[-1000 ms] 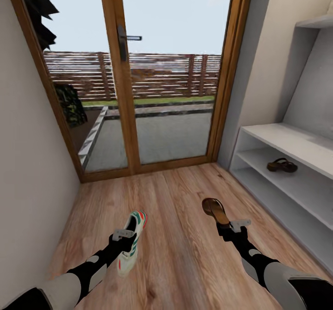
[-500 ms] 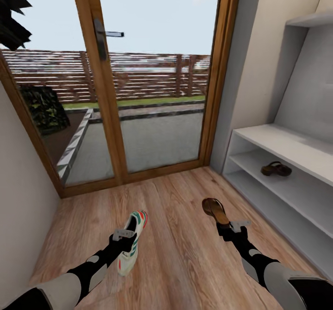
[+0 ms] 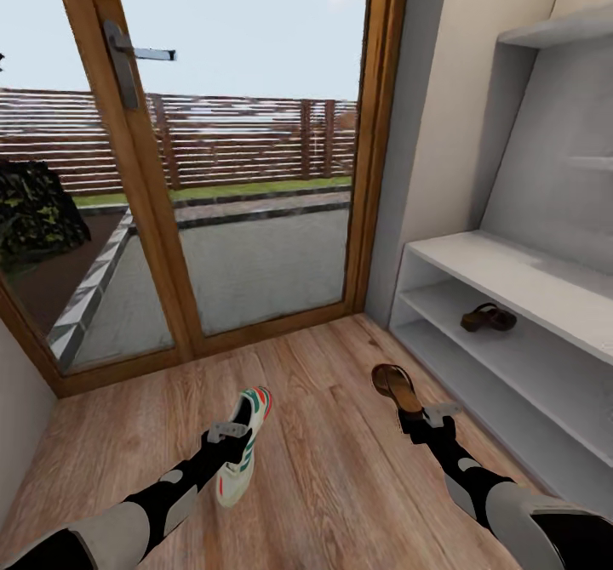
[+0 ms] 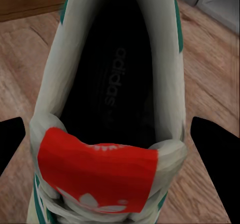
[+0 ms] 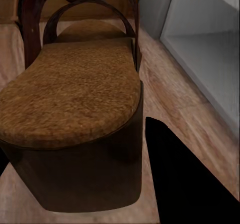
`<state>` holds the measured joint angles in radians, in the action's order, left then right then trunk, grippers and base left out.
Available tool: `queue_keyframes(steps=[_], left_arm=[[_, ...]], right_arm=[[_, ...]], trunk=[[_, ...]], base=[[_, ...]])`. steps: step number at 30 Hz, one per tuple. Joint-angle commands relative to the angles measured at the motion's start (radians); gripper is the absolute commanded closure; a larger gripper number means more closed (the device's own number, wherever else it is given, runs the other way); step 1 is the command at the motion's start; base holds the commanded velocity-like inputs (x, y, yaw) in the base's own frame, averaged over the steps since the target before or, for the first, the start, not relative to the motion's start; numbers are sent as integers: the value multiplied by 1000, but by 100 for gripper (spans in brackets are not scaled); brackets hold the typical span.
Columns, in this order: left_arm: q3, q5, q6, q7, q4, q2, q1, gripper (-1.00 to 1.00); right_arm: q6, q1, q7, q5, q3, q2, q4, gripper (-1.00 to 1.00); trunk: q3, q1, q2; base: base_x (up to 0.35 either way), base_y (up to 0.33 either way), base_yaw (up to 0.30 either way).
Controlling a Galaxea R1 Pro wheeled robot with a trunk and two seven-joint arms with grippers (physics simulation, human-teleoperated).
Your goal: Pick up the two gym shoes and the two sandals from the corridor floor and place them onto the hallstand (shoe rack) in the corridor, making sure they are on the rack and not on the floor. Arrange them so the two gym shoes are next to each other and the two sandals are next to each other.
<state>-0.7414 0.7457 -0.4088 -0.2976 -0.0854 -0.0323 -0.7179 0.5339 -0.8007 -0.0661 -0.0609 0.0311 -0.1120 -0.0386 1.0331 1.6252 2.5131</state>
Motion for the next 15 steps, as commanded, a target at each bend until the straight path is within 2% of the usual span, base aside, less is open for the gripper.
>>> queue_keyframes(steps=[1,15], left_arm=[[1,0,0,0,0,0,0,100],[2,-1,-2,-1,1,-1,0,100]], right_arm=[[0,0,-2,3,-1,0,0,100],[0,0,-2,3,-1,0,0,100]], trunk=[[0,0,0],[-5,0,0]], base=[[103,-38,-258],[25,-9,-273]])
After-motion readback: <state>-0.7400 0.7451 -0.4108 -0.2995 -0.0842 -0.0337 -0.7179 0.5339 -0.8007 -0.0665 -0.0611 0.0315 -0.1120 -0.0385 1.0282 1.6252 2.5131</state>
